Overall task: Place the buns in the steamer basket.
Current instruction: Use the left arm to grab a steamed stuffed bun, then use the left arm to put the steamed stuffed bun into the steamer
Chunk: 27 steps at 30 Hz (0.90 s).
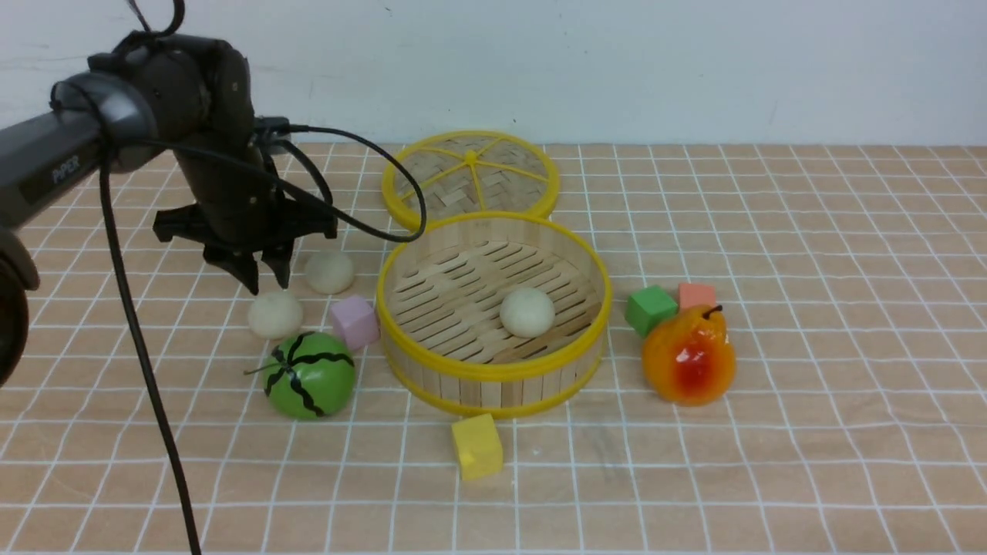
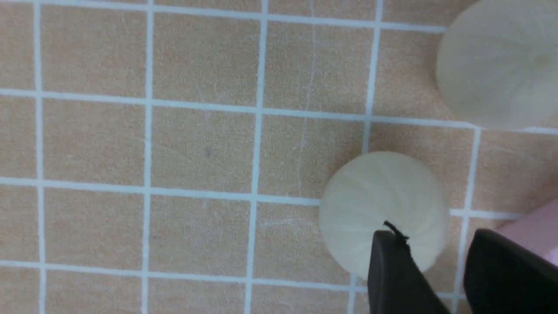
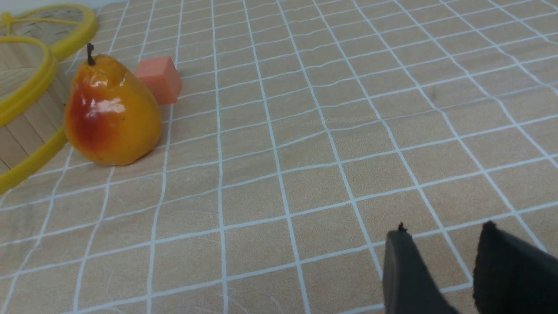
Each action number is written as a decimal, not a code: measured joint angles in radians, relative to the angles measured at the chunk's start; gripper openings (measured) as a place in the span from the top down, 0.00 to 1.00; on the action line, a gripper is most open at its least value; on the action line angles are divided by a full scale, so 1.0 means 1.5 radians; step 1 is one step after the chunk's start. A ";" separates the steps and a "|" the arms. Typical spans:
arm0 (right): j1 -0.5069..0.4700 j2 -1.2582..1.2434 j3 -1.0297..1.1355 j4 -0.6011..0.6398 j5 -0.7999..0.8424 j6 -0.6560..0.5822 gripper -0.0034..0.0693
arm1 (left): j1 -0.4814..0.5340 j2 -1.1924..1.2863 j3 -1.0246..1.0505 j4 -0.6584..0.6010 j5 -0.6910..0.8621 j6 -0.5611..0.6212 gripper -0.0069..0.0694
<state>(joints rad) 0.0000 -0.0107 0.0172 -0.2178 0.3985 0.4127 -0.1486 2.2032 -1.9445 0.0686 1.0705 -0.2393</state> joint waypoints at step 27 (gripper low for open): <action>0.000 0.000 0.000 0.000 -0.001 0.000 0.62 | -0.069 -0.040 -0.098 0.009 0.064 -0.008 0.93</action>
<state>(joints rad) 0.0000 -0.0107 0.0172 -0.2178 0.3978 0.4127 -0.2518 2.1432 -2.0914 0.0820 1.1662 -0.2519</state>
